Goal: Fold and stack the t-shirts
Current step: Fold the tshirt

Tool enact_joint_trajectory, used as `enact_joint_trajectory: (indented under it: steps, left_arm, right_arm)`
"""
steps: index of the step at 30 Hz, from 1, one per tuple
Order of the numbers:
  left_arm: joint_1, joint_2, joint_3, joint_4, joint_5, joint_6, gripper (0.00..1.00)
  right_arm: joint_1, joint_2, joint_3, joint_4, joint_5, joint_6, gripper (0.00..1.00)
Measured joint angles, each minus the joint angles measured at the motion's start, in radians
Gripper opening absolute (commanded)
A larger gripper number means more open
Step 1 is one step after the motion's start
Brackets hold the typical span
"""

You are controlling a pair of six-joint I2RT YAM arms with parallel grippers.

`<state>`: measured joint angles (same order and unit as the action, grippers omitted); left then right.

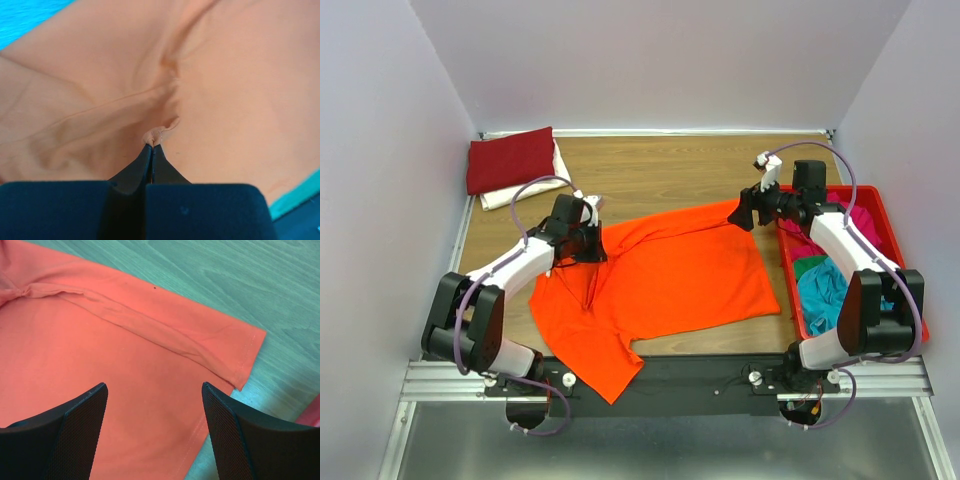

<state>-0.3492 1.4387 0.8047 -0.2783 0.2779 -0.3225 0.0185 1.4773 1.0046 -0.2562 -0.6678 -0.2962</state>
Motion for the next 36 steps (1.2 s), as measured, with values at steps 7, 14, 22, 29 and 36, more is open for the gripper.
enact_joint_trajectory:
  steps: [7,14,22,29,36]
  left_arm:
    - [-0.029,-0.019,-0.036,0.02,0.231,0.003,0.3]
    - [-0.06,-0.014,-0.087,0.019,0.422,0.023,0.49]
    - [0.05,-0.179,-0.01,0.031,0.156,-0.04,0.61]
    - [0.443,-0.244,-0.089,0.217,0.061,-0.174,0.52]
    - [0.589,-0.065,-0.126,0.29,0.064,-0.236,0.51]
  right_arm:
    - [-0.001,0.0,0.0,0.0,0.0,0.0,0.82]
    - [-0.006,0.0,0.0,0.0,0.001,-0.002,0.82]
    - [-0.006,0.023,0.001,0.0,0.014,-0.011,0.82]
    - [-0.007,0.168,0.056,-0.032,0.063,-0.026,0.82]
    - [-0.006,0.201,0.075,-0.038,0.072,-0.027,0.82]
